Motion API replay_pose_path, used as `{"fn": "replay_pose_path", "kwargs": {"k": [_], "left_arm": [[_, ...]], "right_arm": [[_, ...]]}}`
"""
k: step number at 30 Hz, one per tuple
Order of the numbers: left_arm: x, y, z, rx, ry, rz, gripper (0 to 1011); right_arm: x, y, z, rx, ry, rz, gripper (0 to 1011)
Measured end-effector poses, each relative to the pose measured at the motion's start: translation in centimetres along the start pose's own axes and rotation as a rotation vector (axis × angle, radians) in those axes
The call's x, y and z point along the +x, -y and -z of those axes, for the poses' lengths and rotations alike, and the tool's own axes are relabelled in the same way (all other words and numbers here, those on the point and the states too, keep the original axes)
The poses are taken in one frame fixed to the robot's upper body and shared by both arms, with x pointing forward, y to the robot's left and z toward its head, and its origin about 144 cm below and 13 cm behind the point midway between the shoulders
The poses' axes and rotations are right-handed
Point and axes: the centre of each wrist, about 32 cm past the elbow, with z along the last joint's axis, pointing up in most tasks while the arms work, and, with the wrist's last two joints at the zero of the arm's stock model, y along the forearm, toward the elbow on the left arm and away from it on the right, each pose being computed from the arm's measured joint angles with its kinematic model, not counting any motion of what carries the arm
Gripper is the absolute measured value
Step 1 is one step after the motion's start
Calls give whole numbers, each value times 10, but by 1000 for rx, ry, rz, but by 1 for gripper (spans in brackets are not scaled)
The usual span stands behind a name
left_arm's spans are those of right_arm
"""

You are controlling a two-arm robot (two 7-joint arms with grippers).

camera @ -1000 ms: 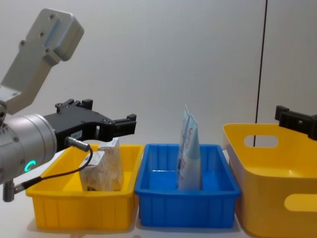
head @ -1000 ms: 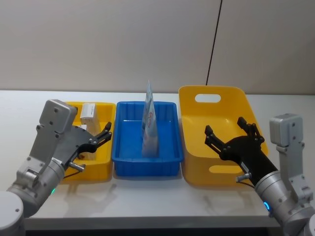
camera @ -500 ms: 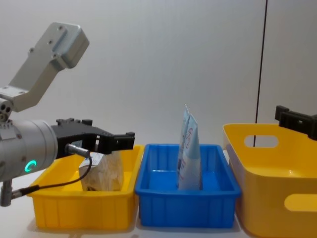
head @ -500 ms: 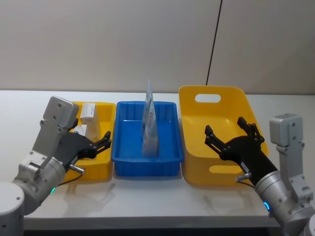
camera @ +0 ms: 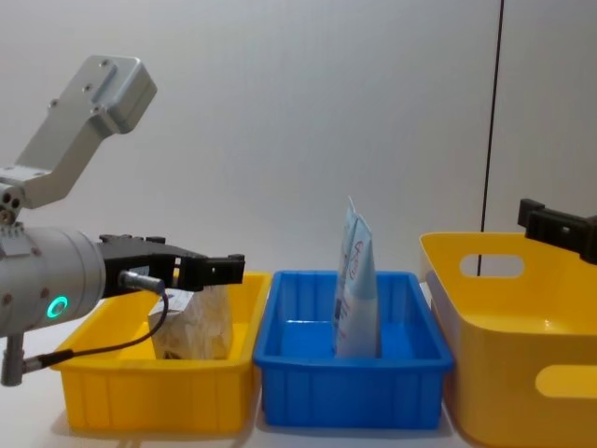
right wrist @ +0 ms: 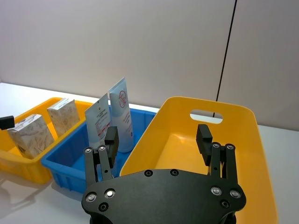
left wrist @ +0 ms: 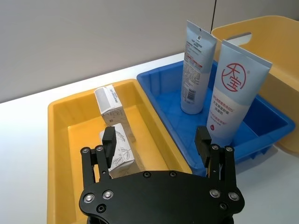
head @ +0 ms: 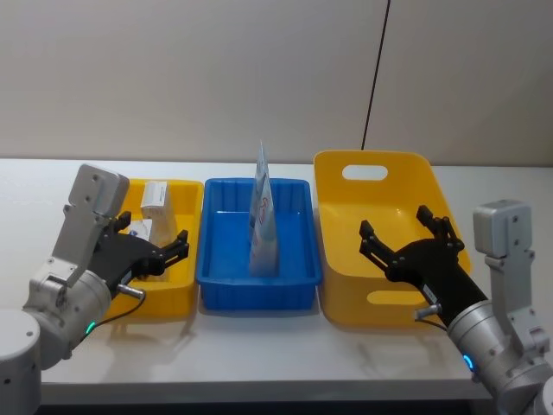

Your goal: Bimanual collaborative sorting of washing and personal care products

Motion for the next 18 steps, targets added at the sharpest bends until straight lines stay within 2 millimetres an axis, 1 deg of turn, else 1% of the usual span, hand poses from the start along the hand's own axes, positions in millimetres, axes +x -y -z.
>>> {"fn": "replay_pose_path", "kwargs": {"k": [11, 18], "left_arm": [[2, 8, -1, 8, -51, -24, 1001], [4, 12, -2, 54, -68, -40, 1001]], "right_arm": [[0, 0, 0, 0, 0, 0, 1000], [0, 0, 0, 0, 0, 0, 1000]]}}
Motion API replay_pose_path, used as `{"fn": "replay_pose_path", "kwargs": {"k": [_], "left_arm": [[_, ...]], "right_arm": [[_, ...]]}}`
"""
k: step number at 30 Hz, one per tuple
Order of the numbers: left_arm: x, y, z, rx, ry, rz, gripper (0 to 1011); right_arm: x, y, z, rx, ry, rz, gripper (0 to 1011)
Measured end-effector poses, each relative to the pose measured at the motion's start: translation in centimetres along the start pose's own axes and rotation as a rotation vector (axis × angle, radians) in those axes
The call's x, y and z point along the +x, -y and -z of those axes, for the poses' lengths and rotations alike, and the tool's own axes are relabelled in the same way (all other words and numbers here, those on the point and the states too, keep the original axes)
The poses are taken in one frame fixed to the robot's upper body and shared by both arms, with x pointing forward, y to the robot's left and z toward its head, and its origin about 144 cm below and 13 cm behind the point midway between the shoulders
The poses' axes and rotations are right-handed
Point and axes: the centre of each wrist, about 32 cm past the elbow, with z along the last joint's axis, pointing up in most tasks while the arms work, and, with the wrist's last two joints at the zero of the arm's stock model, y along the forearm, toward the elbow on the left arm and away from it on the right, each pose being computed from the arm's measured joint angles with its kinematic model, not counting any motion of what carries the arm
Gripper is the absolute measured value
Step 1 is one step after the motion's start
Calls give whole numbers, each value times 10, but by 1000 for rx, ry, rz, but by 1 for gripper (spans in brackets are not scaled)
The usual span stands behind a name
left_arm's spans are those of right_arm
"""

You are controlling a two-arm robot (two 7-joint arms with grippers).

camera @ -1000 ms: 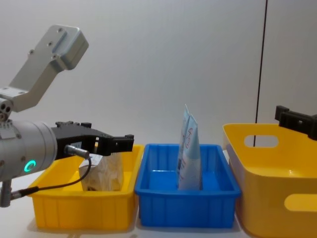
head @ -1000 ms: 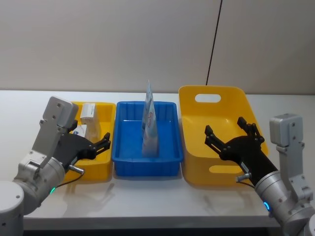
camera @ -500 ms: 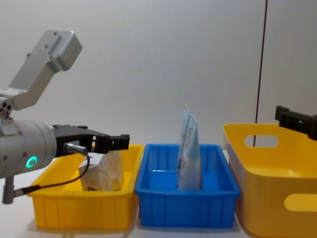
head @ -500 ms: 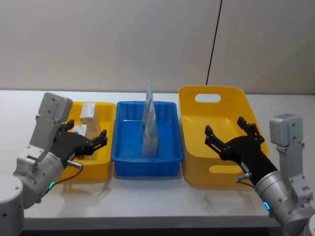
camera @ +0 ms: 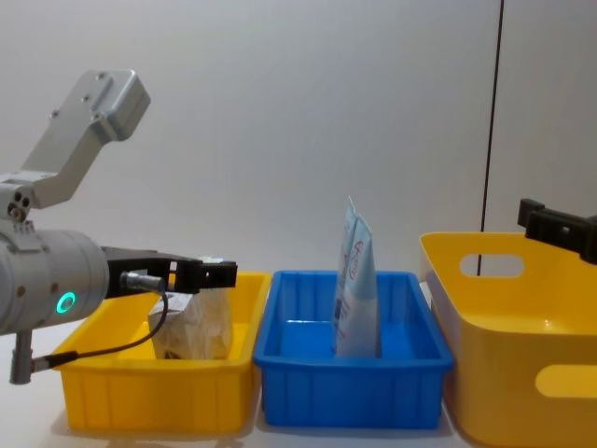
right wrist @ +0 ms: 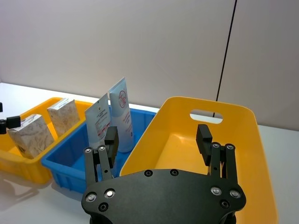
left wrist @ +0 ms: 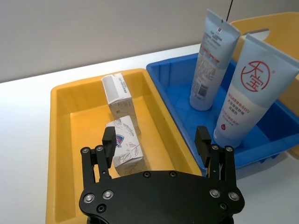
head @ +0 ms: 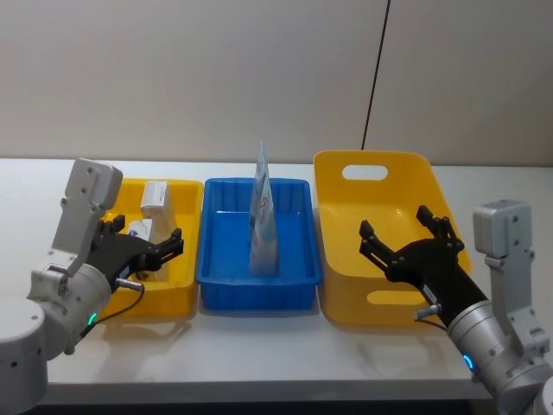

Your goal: Bimanual collaborative sorting of washing and personal care products

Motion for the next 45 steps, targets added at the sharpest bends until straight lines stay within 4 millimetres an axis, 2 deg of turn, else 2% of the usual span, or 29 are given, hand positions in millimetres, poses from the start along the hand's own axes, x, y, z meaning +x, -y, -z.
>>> {"fn": "replay_pose_path", "kwargs": {"k": [21, 45], "left_arm": [[8, 18, -1, 116, 43, -8, 1001], [11, 43, 5, 129, 15, -42, 1001]], "right_arm": [[0, 0, 0, 0, 0, 0, 1000], [0, 0, 0, 0, 0, 0, 1000]]}}
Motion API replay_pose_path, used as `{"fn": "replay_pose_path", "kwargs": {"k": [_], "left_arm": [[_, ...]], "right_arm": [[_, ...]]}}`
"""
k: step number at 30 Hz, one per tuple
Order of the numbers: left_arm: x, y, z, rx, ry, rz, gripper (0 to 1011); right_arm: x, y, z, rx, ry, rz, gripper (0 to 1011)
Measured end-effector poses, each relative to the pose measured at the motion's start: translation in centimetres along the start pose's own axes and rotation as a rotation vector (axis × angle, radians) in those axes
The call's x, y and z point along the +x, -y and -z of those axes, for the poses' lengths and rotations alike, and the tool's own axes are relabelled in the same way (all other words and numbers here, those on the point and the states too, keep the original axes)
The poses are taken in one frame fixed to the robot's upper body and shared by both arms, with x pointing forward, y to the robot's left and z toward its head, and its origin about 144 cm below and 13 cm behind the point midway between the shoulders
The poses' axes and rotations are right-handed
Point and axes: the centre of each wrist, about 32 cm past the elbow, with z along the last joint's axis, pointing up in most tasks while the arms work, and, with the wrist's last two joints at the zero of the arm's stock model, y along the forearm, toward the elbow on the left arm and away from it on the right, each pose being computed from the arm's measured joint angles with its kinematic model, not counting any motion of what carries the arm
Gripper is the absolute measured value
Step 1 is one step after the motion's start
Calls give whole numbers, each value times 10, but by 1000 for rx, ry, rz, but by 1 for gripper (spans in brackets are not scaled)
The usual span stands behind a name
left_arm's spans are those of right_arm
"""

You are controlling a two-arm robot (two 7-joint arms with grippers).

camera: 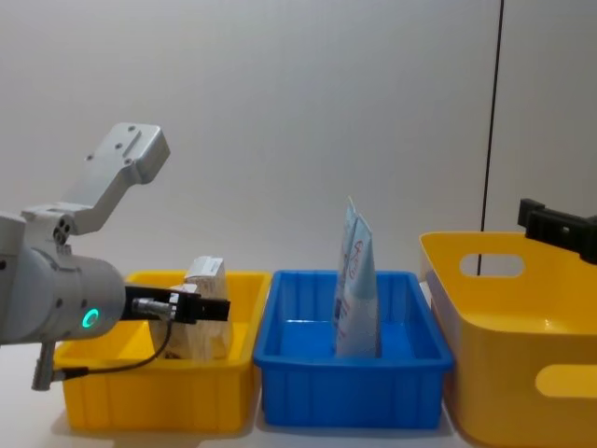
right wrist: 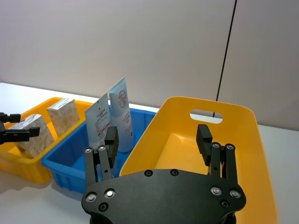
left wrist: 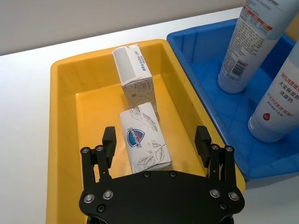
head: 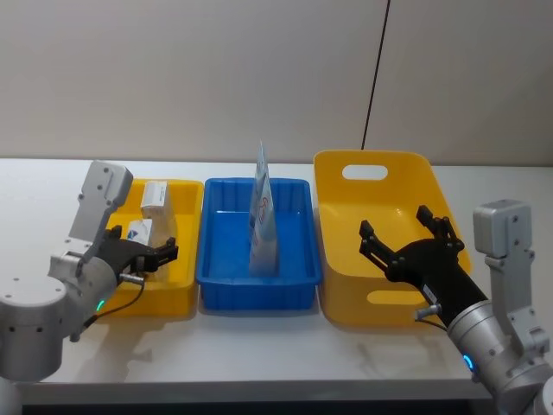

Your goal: Bimanual collaborative sorting of washing and personal care products

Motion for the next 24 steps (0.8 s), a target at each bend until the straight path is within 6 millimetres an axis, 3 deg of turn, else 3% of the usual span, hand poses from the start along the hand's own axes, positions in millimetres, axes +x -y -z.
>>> {"fn": "replay_pose_path", "kwargs": {"k": [24], "left_arm": [[-4, 4, 5, 6, -62, -17, 1001]], "right_arm": [[0, 0, 0, 0, 0, 0, 1000]]}}
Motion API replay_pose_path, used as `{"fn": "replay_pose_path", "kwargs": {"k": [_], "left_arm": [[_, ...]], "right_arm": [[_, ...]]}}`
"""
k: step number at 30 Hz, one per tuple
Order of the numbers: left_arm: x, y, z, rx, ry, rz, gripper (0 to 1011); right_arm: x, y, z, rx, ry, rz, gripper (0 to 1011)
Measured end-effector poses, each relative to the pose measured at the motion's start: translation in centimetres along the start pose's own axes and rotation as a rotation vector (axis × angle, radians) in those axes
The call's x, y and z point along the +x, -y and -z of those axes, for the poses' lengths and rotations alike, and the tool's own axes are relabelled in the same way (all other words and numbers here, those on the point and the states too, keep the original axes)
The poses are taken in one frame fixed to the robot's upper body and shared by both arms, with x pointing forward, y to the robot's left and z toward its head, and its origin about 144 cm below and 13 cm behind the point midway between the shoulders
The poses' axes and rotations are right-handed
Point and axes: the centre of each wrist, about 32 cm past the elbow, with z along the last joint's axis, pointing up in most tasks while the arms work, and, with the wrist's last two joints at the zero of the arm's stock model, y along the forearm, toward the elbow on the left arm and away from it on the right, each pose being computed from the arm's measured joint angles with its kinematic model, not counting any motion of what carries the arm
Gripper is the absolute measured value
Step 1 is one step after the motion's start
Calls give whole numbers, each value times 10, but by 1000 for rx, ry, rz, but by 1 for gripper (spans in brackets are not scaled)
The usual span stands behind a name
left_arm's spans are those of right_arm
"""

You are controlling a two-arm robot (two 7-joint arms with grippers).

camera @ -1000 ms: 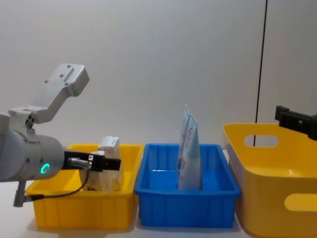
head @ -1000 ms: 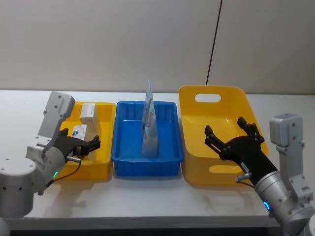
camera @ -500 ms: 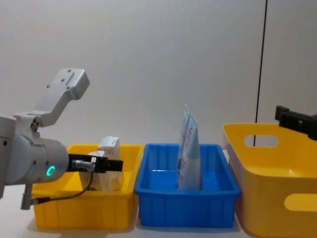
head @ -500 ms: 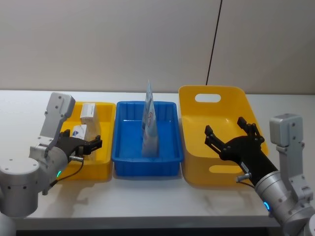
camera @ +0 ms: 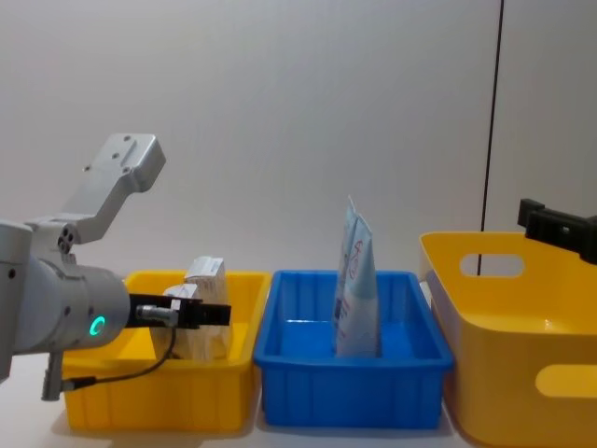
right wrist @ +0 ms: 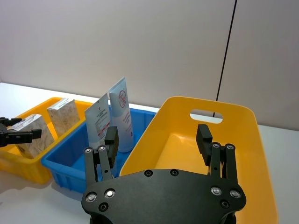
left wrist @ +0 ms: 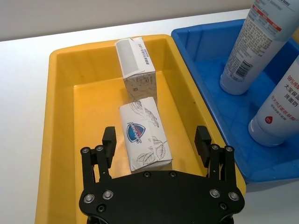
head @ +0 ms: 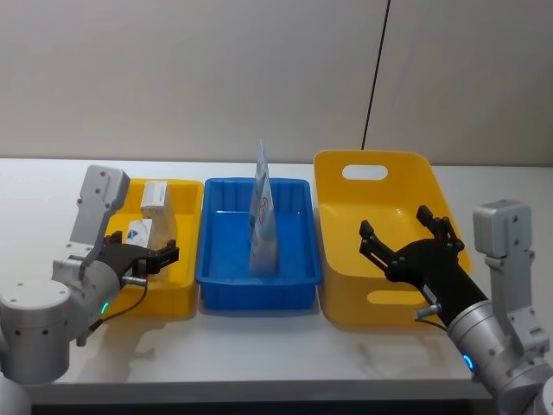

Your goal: Bimanual collaborative sorting of washing and personal care products

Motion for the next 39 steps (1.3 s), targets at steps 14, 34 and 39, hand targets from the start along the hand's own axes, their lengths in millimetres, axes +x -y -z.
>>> {"fn": "replay_pose_path", "kwargs": {"k": [14, 34, 39], "left_arm": [[-1, 0, 1, 3, -8, -2, 994], [-1, 0, 1, 4, -11, -4, 426], [-1, 0, 1, 4, -12, -4, 374]], "right_arm": [[0, 0, 0, 0, 0, 0, 1000], [0, 0, 0, 0, 0, 0, 1000], [0, 0, 0, 0, 0, 0, 1000]]}}
